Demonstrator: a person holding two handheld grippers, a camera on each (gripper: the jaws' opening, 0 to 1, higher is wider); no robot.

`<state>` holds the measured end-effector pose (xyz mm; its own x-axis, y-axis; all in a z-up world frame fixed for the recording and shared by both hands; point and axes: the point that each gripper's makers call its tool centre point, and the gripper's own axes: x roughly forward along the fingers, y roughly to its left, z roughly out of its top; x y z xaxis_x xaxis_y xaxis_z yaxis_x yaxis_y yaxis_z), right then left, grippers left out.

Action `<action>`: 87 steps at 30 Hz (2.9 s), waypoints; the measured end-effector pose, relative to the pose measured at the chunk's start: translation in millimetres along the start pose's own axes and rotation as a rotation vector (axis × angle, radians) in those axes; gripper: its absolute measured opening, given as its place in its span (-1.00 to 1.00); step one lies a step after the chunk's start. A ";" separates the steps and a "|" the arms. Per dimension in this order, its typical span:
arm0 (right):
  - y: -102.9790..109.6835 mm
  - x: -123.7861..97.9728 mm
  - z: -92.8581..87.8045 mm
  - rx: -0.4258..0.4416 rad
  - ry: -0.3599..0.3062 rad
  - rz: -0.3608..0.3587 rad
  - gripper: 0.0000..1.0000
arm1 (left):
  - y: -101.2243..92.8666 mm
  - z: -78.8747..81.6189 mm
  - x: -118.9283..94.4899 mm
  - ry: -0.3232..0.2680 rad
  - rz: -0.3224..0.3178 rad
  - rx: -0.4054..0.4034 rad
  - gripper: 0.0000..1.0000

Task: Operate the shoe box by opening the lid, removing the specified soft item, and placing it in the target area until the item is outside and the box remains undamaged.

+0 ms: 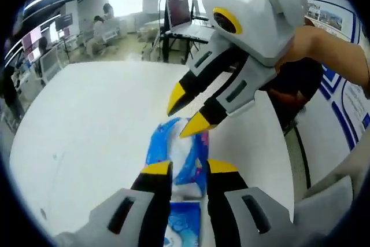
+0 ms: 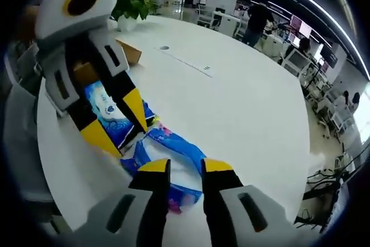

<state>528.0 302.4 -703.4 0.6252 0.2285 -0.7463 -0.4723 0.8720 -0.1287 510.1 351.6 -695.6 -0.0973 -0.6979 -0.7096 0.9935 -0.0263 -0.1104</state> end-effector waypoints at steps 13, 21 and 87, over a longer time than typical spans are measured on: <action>33.5 -23.5 13.7 -0.034 0.020 0.036 -0.41 | -4.6 -21.3 -61.7 -0.023 0.070 -0.045 -0.24; 61.7 -34.1 28.6 -0.076 0.023 0.071 -0.30 | -3.8 -42.8 -108.2 -0.034 0.124 -0.067 -0.10; 283.6 36.0 129.6 -0.435 -0.064 0.564 -0.03 | -4.3 -331.3 -360.1 -0.033 0.644 -0.553 0.12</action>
<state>497.0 614.1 -682.1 0.2419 0.6303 -0.7377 -0.9310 0.3649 0.0065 521.5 840.1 -670.3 0.4875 -0.4773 -0.7311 0.6823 0.7307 -0.0220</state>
